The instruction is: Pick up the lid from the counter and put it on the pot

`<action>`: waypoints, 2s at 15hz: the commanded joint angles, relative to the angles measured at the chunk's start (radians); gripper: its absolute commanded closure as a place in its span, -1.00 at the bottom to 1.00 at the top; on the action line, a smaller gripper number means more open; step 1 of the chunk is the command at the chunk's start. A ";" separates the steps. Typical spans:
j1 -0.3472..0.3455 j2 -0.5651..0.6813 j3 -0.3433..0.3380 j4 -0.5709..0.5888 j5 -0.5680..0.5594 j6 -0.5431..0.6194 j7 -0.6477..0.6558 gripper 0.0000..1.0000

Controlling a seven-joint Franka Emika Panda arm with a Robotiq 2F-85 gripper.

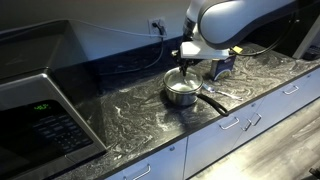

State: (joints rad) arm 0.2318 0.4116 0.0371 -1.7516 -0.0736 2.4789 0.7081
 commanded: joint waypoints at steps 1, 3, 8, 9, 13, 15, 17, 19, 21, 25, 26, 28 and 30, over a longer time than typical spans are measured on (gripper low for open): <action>0.016 0.011 -0.016 0.037 0.001 -0.019 0.010 0.93; 0.017 0.015 -0.018 0.039 0.001 -0.016 0.011 0.93; 0.017 0.018 -0.019 0.039 0.002 -0.013 0.017 0.93; 0.017 0.019 -0.020 0.041 0.002 -0.017 0.017 0.93; 0.022 0.021 -0.024 0.042 -0.006 -0.026 0.023 0.21; 0.023 0.020 -0.026 0.044 -0.005 -0.026 0.028 0.05; 0.026 0.015 -0.034 0.048 -0.013 -0.023 0.033 -0.21; 0.035 -0.007 -0.044 0.041 -0.030 -0.028 0.043 -0.52; 0.041 -0.058 -0.052 0.019 -0.043 -0.047 0.038 -0.82; 0.017 -0.229 -0.037 -0.070 -0.071 -0.156 -0.019 -1.00; 0.007 -0.274 -0.032 -0.090 -0.077 -0.186 -0.031 -1.00; -0.028 -0.377 -0.012 -0.150 -0.032 -0.237 -0.097 -1.00; -0.064 -0.483 0.000 -0.213 0.054 -0.304 -0.214 -1.00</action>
State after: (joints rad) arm 0.2224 0.1024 0.0098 -1.8280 -0.1083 2.2447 0.6282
